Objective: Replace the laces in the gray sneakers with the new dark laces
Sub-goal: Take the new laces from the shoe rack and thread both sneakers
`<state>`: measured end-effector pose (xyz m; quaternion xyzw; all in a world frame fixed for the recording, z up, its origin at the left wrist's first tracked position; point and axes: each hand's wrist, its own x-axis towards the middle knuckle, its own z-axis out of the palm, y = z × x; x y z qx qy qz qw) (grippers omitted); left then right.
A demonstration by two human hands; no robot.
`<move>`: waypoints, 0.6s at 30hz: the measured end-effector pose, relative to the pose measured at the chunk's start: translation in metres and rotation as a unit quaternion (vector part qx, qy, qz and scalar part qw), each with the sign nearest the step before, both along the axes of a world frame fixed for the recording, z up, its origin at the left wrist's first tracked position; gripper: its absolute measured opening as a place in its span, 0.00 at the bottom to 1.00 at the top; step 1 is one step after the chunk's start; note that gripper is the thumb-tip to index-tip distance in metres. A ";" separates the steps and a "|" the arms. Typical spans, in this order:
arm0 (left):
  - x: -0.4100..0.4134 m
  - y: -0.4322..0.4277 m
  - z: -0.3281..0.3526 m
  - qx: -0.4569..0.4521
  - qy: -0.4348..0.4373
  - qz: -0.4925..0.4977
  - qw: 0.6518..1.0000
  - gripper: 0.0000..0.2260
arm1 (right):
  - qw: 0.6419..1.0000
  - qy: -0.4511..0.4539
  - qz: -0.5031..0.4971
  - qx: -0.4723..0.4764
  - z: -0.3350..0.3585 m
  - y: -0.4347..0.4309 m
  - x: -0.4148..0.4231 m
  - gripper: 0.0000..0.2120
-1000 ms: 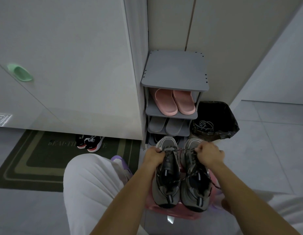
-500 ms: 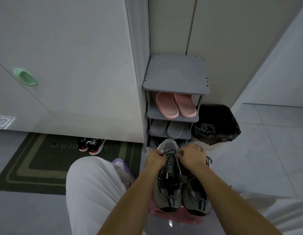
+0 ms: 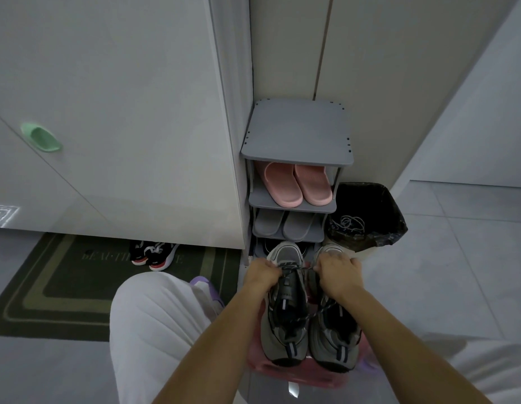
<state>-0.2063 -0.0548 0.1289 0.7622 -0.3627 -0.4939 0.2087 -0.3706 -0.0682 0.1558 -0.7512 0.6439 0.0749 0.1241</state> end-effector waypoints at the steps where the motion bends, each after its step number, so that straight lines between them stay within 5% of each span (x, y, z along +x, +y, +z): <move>1: 0.002 0.000 0.001 0.001 0.005 0.011 1.000 0.14 | 1.000 0.000 0.007 -0.003 0.000 0.000 -0.001 0.10; 6: 0.026 0.006 0.000 -0.006 -0.025 0.034 0.999 0.03 | 0.999 0.034 0.011 0.004 0.009 -0.006 -0.021 0.12; 12: 0.024 0.013 0.003 0.001 -0.087 -0.042 0.995 0.05 | 0.996 0.044 -0.082 0.002 0.021 -0.015 -0.062 0.09; 15: 0.007 0.009 0.017 -0.102 -0.099 -0.073 0.987 0.08 | 0.988 -0.055 -0.137 0.053 0.029 -0.019 -0.073 0.05; 18: -0.029 0.003 0.038 -0.129 -0.003 -0.154 0.980 0.09 | 0.957 -0.241 -0.135 0.083 0.044 -0.025 -0.058 0.09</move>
